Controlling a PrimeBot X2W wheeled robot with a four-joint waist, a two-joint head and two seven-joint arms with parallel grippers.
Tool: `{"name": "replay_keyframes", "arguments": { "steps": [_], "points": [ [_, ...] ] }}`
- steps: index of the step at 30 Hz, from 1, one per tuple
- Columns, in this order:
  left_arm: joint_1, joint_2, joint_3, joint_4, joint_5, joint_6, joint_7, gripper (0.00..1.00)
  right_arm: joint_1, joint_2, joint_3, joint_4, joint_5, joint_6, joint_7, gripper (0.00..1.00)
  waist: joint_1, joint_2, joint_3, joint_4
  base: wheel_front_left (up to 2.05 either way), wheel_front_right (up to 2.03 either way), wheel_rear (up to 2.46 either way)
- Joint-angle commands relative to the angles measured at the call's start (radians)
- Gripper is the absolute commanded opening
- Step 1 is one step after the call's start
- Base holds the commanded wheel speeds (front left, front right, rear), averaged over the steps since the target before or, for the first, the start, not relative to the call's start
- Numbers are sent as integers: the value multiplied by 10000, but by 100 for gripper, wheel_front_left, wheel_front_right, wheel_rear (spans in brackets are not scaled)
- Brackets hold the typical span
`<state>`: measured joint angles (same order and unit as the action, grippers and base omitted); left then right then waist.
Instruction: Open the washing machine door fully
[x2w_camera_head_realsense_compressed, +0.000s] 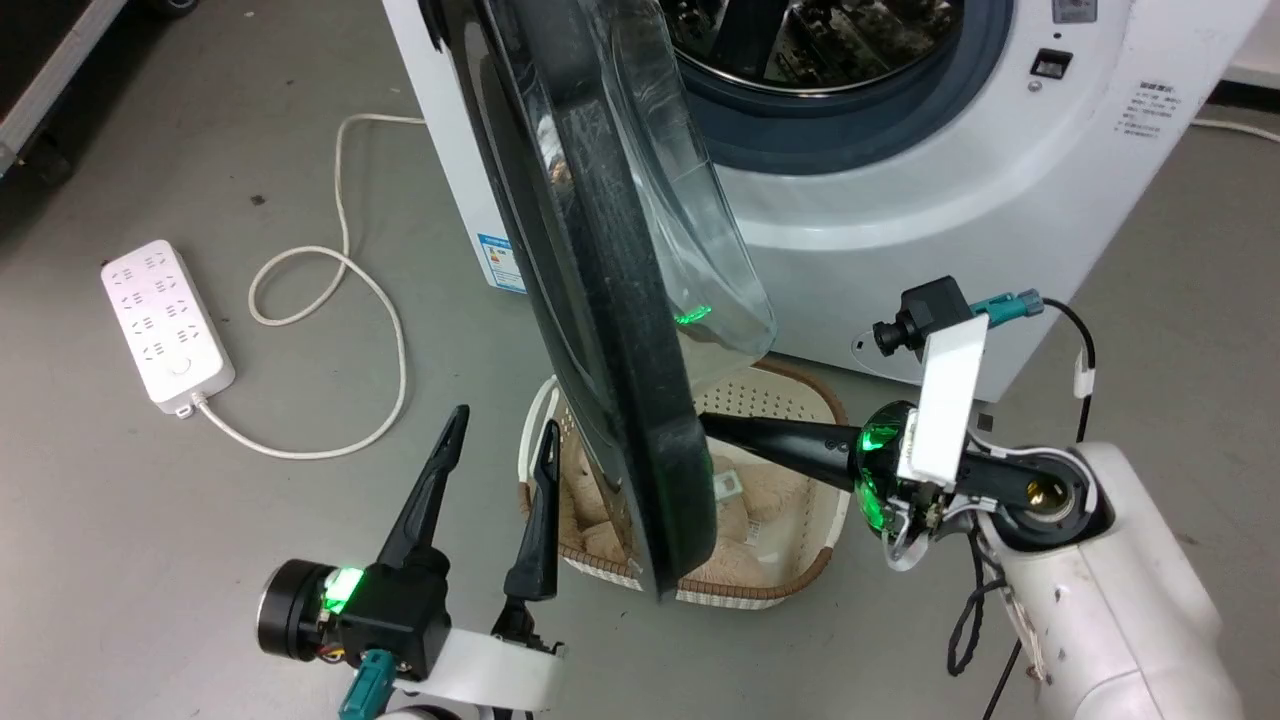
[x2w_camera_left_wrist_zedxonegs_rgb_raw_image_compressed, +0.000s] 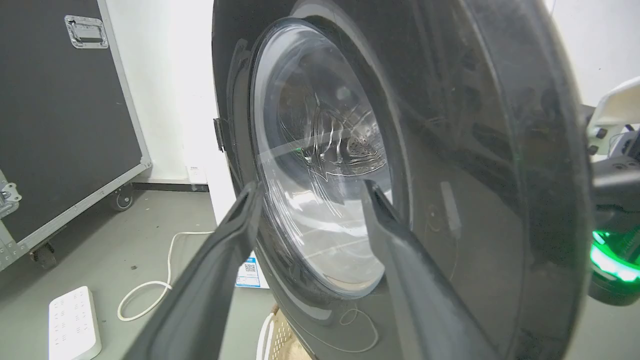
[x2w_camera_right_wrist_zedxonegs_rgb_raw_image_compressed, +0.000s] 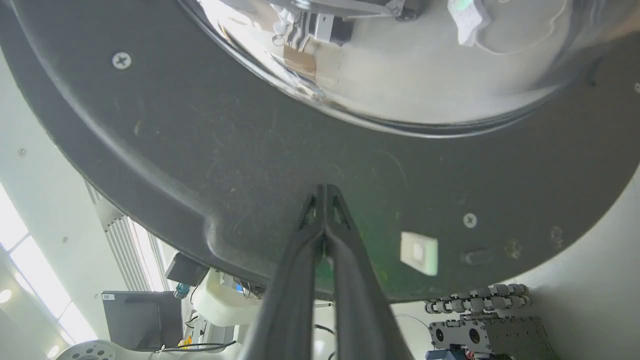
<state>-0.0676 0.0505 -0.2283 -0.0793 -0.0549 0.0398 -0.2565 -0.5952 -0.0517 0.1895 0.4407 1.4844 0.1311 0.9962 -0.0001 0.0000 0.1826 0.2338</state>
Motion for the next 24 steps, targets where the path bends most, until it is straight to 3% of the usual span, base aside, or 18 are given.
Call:
{"name": "replay_keyframes", "arguments": {
  "steps": [1, 2, 3, 4, 9, 15, 19, 24],
  "points": [
    [134, 7, -26, 31, -3, -19, -53, 100, 210, 14, 92, -103, 75, -4, -202, 0, 1, 0, -43, 41, 0, 0, 0],
    [181, 6, -29, 59, -1, -21, -53, 100, 309, 14, 159, -178, -165, -4, -684, 35, 1, 0, -122, 50, 0, 0, 0],
    [181, 6, -29, 59, -1, -21, -53, 100, 309, 14, 159, -178, -165, -4, -684, 35, 1, 0, -122, 50, 0, 0, 0],
    [244, 6, 23, 80, -3, 1, -53, 100, 406, 13, 94, -246, -537, -4, -1101, 100, 1, 0, -218, -13, 0, 0, 0],
    [336, 5, 221, 122, -111, 33, -53, 100, 598, -414, -196, -864, -1661, -4, -2060, 100, 1, 0, -482, -289, 0, 0, 0],
    [483, 25, 629, 241, -250, 33, -53, 100, 1189, -1966, 368, -3291, -5502, -4, -5831, 100, 1, 0, -963, -975, 0, 0, 0],
    [687, 56, 1183, 349, -597, 18, -53, 100, 1963, -2874, 670, -3924, -8180, -4, -8586, 100, 1, 0, -1407, -1530, 0, 0, 0],
    [1046, 210, 1705, 469, -749, -27, -53, 100, 3354, -2497, -309, -3967, -10909, -4, -10702, 100, 1, 0, -1775, -2142, 0, 0, 0]
  ]
}}
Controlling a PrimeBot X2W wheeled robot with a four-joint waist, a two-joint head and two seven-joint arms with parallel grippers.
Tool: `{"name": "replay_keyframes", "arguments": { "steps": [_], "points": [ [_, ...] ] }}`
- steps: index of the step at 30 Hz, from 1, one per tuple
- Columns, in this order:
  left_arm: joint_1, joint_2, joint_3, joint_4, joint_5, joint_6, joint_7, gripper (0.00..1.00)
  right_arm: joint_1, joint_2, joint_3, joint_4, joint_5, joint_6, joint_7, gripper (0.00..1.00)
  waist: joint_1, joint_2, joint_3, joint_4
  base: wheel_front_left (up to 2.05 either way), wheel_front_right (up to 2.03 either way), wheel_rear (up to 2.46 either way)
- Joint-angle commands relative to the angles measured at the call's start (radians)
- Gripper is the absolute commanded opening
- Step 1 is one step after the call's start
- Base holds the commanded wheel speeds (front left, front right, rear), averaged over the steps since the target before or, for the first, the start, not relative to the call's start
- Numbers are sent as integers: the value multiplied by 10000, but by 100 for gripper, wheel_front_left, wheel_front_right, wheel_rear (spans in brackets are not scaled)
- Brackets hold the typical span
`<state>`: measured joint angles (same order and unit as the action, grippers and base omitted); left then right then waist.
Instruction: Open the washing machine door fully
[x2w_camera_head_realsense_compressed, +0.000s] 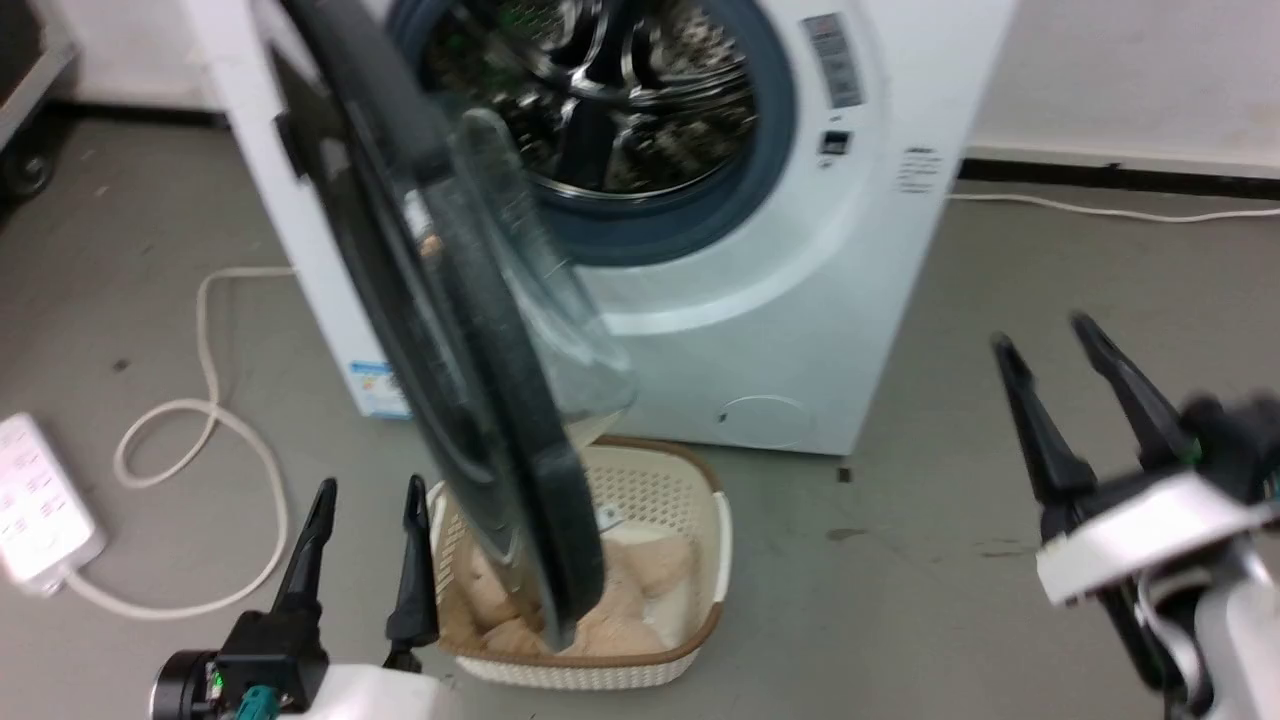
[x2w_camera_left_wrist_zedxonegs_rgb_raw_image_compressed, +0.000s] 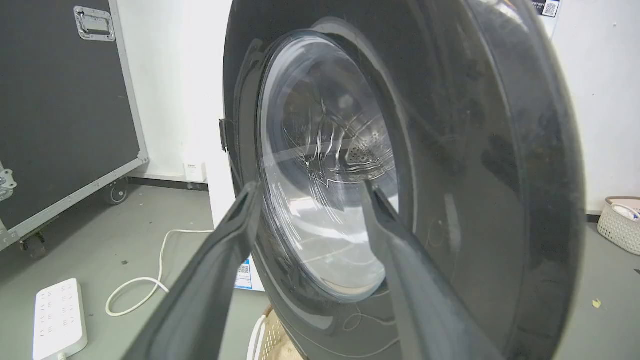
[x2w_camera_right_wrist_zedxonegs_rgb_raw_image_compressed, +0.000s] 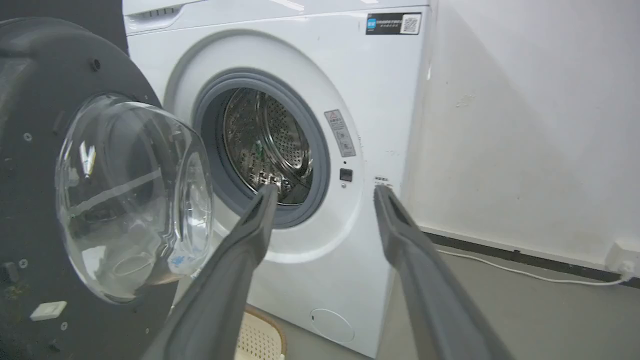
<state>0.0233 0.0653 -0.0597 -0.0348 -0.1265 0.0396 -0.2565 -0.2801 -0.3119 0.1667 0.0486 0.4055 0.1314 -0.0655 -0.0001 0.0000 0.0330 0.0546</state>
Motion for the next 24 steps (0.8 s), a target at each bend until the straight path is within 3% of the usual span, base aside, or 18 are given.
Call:
{"name": "replay_keyframes", "arguments": {
  "steps": [1, 5, 12, 23, 24],
  "points": [
    [186, 92, 46, 52, -43, -63, -53, 100, 484, 307, -348, -115, -549, -7, -300, 100, 1, 0, -300, -434, 0, 0, 0],
    [318, 129, 152, 142, -189, -216, -53, 100, 1611, 1277, -1431, -500, -2227, -7, -744, 100, 1, 0, -333, -707, 0, 0, 0],
    [511, 85, 91, 676, -408, -283, 72, 100, 3455, 2480, -1893, -975, -4140, -7, -1118, 100, 1, 0, -295, -878, 0, 0, 0],
    [377, 132, -127, 1042, -534, -337, 492, 100, 3658, 2613, -2063, -821, -3883, -7, -1355, 100, 1, 0, -178, -801, 0, 0, 0],
    [363, 138, -146, 1053, -565, -368, 514, 44, 3646, 2613, -2055, -813, -3875, -7, -1357, 100, 1, 0, -167, -805, 0, 0, 0]
  ]
}}
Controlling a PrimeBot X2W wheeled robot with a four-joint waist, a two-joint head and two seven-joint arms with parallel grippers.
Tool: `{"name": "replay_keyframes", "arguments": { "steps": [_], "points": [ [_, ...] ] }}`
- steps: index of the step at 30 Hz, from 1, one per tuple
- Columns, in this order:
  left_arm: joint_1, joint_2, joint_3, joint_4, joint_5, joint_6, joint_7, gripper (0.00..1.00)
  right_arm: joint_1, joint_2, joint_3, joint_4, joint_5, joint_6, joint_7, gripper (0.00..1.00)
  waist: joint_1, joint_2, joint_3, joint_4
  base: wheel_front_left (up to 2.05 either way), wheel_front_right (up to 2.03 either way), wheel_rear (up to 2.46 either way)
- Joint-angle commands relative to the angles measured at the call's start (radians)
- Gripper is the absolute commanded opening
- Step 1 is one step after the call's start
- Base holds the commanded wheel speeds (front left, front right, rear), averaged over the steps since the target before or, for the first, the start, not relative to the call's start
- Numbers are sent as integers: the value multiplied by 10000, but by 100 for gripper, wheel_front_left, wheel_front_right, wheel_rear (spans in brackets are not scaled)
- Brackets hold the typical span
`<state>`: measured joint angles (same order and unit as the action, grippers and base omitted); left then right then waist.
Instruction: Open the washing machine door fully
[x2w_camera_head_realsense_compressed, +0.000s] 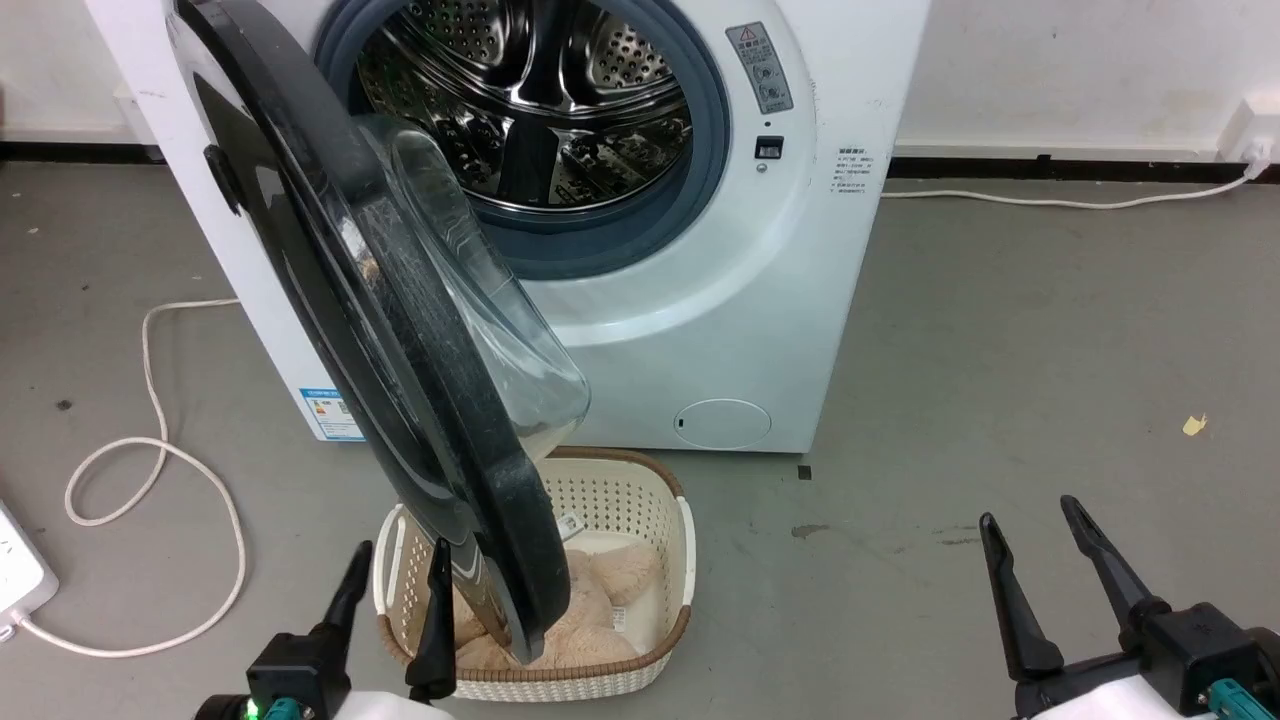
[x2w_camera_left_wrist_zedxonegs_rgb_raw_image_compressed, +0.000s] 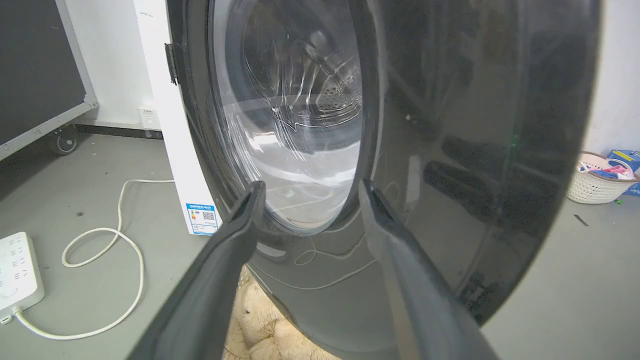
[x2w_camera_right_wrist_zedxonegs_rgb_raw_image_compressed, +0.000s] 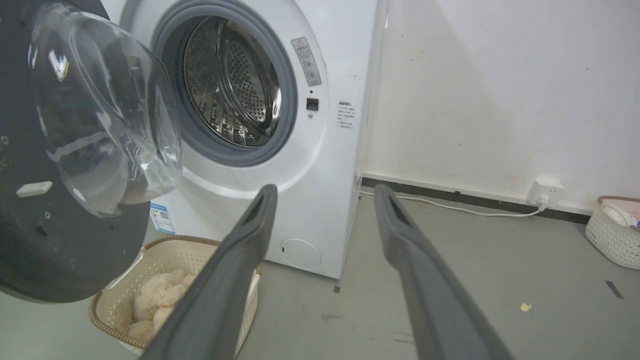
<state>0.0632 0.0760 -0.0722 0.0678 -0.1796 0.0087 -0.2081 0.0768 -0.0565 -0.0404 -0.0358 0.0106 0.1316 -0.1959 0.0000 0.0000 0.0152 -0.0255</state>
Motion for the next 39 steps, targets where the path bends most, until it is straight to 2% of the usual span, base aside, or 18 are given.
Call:
{"name": "replay_keyframes", "arguments": {
  "steps": [1, 8, 9, 10, 13, 15, 20, 24, 28, 29, 34, 39],
  "points": [
    [-49, 29, -21, 29, -80, -73, 45, 0, 63, 59, 22, 37, 80, -9, -56, 100, 0, 0, 21, -8, 0, 0, 0],
    [-418, -22, 594, -1097, -360, 290, -439, 0, -5, 61, 99, 42, 155, -9, -68, 100, 0, 0, 39, -37, 0, 0, 0],
    [-1137, -97, 1019, -2873, -807, 494, -503, 0, 14, 61, 107, 60, -86, -9, 60, 100, 0, 0, -98, -15, 0, 0, 0],
    [-1324, -98, 1042, -3283, -828, 524, -492, 0, 19, 61, 102, 63, -88, -9, 77, 100, 0, 0, -131, -12, 0, 0, 0],
    [-1908, -88, 918, -4441, -1102, 529, -46, 0, 34, 61, 107, 57, -67, -9, 115, 100, 0, 0, -204, -4, 0, 0, 0],
    [-2303, 74, 745, -5144, -878, 538, 368, 0, 41, 62, 121, 49, -32, -9, 138, 100, 0, 0, -222, 0, 0, 0, 0],
    [-2886, 62, -67, -6297, -621, 551, 1442, 0, 45, 62, 124, 63, 1, -9, 165, 100, 0, 0, -229, -13, 0, 0, 0],
    [-2573, 4, -1172, -6146, -593, 479, 2675, 0, 29, 62, 116, 109, 60, -9, 150, 100, 0, 0, -185, -28, 0, 0, 0],
    [-2185, 1, -1927, -5628, -548, 379, 3374, 0, 15, 62, 143, 181, 101, -9, 131, 100, 0, 0, -149, -35, 0, 0, 0],
    [-1922, -31, -2402, -5247, -640, 308, 3661, 0, 6, 62, 141, 226, 117, -9, 119, 100, 0, 0, -120, -34, 0, 0, 0],
    [-1400, -92, -3175, -4099, -790, 238, 3803, 0, -72, 62, 111, 319, 144, -9, 86, 100, 0, 0, -35, -56, 0, 0, 0],
    [-1184, -107, -3310, -3082, -786, 333, 3645, 0, -131, 62, 132, 405, 169, -9, 56, 100, 0, 0, 32, -97, 0, 0, 0]
  ]
}}
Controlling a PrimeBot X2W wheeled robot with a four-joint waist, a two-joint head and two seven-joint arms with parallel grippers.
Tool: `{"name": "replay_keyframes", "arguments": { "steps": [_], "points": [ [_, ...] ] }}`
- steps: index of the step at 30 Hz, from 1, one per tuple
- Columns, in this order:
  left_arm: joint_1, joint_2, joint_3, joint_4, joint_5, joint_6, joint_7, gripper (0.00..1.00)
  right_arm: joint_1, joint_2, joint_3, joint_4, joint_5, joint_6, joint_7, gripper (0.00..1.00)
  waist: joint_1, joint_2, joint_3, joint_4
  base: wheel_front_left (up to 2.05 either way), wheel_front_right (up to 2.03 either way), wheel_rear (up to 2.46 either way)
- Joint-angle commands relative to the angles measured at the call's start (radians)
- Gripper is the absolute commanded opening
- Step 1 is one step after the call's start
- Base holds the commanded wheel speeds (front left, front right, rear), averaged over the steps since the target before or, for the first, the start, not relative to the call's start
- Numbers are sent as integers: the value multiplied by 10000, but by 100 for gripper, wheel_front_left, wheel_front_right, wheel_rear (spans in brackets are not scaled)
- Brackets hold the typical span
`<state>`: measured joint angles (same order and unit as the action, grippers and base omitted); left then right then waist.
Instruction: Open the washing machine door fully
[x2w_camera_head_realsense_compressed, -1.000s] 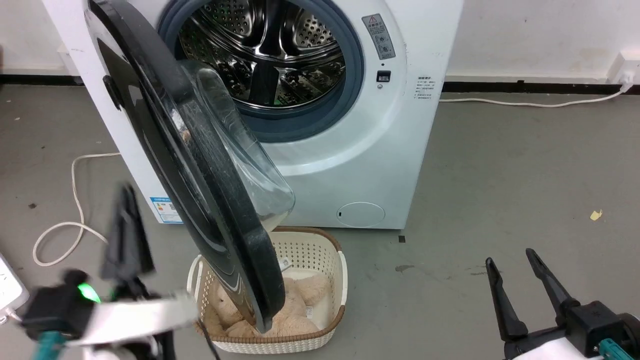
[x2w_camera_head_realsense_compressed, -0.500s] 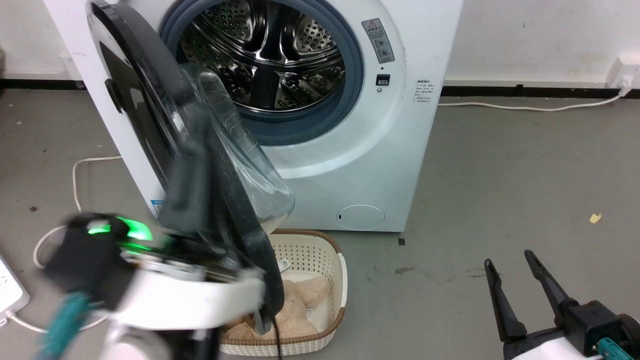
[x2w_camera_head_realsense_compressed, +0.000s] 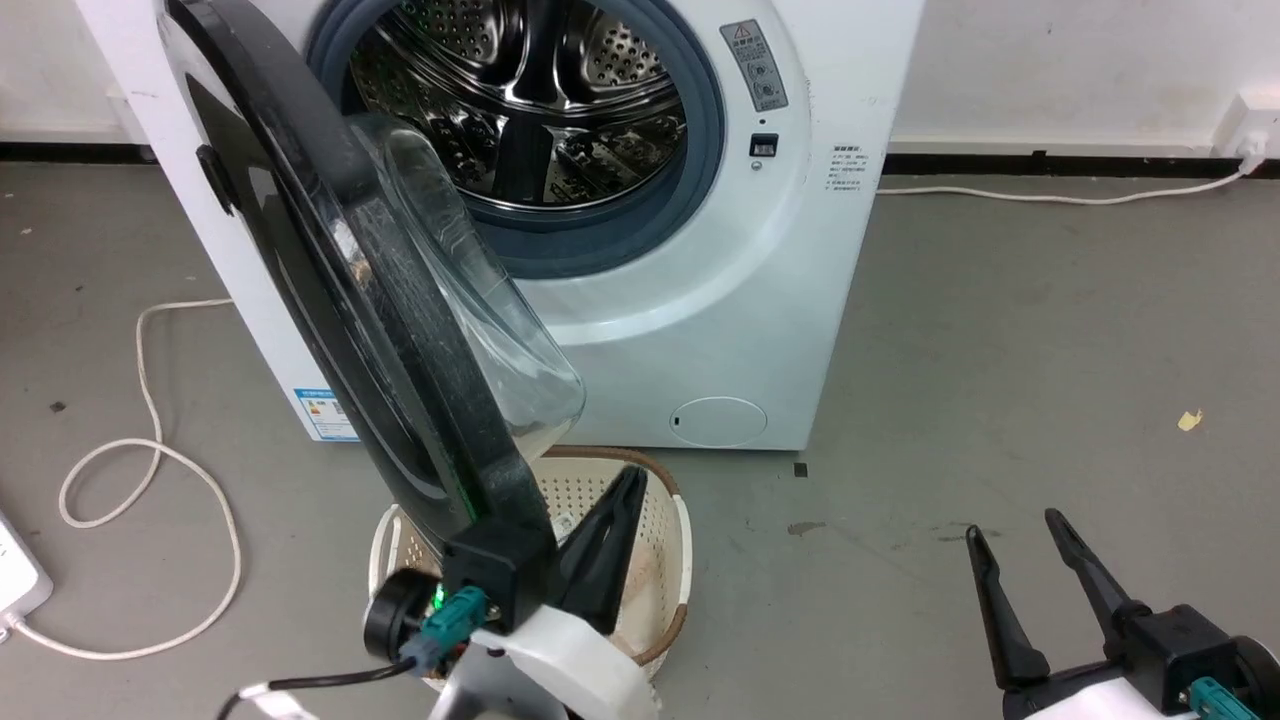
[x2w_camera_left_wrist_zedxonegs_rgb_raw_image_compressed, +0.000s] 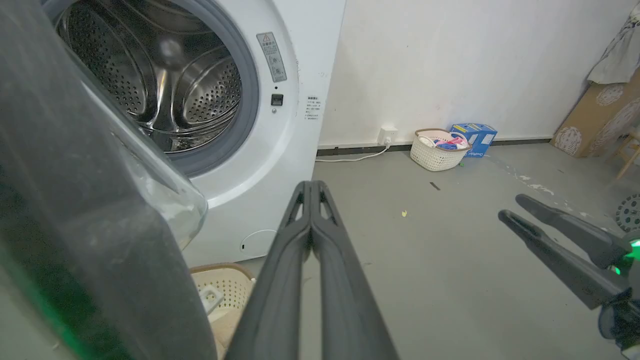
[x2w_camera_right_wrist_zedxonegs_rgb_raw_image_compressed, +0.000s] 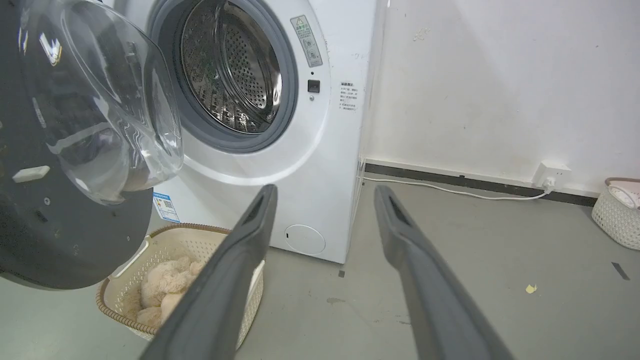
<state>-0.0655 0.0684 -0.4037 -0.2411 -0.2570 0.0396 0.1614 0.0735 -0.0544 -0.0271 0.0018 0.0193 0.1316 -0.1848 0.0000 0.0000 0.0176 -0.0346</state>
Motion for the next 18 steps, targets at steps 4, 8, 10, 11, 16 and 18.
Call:
{"name": "replay_keyframes", "arguments": {
  "steps": [4, 8, 10, 11, 16, 18],
  "points": [
    [223, 16, 140, 987, -49, 177, -208, 0, -148, 41, 48, 116, 99, -9, -82, 100, 0, 0, 70, -57, 0, 0, 0],
    [211, 102, 424, 1799, -66, 321, -576, 0, -177, 41, 41, 179, 128, -9, -111, 100, 0, 0, 123, -46, 0, 0, 0],
    [164, 240, 499, 2145, 87, 382, -790, 0, -176, 41, 56, 192, 108, -9, -129, 100, 0, 0, 122, -4, 0, 0, 0],
    [153, 300, 521, 2294, 169, 416, -910, 0, -176, 41, 58, 187, 105, -9, -147, 100, 0, 0, 121, 23, 0, 0, 0],
    [258, 216, 614, 2588, 17, 544, -1461, 0, -114, 41, -9, 146, 119, -9, -192, 100, 0, 0, 90, 447, 0, 0, 0],
    [297, 201, 580, 2627, 18, 562, -1605, 0, -80, 41, 10, 160, 100, -9, -182, 100, 0, 0, 50, 716, 0, 0, 0]
  ]
}}
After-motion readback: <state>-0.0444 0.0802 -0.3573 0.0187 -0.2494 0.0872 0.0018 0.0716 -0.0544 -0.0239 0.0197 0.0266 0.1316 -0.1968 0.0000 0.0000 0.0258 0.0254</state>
